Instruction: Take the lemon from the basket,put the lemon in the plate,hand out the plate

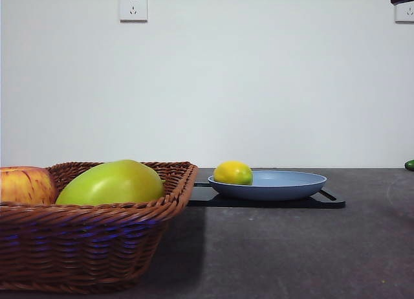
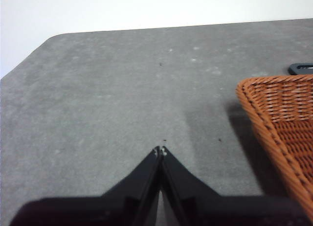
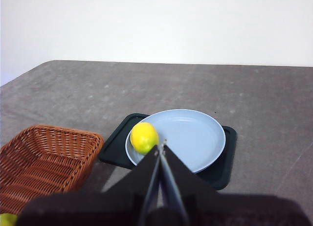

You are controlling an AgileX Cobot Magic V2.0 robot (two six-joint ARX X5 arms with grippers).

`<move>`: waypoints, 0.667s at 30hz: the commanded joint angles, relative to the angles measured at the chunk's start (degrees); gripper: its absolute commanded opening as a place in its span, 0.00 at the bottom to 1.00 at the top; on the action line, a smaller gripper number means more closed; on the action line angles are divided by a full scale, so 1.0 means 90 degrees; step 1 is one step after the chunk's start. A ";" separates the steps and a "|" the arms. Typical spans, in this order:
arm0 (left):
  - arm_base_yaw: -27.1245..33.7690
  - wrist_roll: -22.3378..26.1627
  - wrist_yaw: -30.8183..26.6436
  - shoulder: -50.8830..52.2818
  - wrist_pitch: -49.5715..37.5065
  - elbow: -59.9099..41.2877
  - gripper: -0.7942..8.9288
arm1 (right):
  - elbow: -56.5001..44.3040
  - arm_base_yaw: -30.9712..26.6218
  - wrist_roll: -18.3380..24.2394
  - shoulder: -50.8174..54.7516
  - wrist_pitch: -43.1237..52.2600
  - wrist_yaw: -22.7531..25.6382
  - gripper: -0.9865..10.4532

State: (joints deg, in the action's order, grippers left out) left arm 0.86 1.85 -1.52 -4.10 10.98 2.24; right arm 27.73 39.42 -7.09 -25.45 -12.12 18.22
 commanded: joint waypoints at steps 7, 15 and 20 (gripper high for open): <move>0.0046 -0.0080 0.0007 0.0444 0.0240 -0.0097 0.09 | 0.0068 0.0046 -0.0063 0.0002 0.0056 0.0022 0.09; 0.0080 -0.0080 0.0024 0.0444 0.0238 -0.0097 0.09 | 0.0068 0.0046 -0.0063 0.0015 0.0056 0.0022 0.09; 0.0080 -0.0080 0.0024 0.0444 0.0238 -0.0097 0.09 | 0.0068 0.0046 -0.0061 0.0015 0.0056 0.0022 0.09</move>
State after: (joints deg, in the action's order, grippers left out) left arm 1.39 1.45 -1.50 -0.25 12.45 1.63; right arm 27.73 39.42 -7.09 -25.26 -12.12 18.22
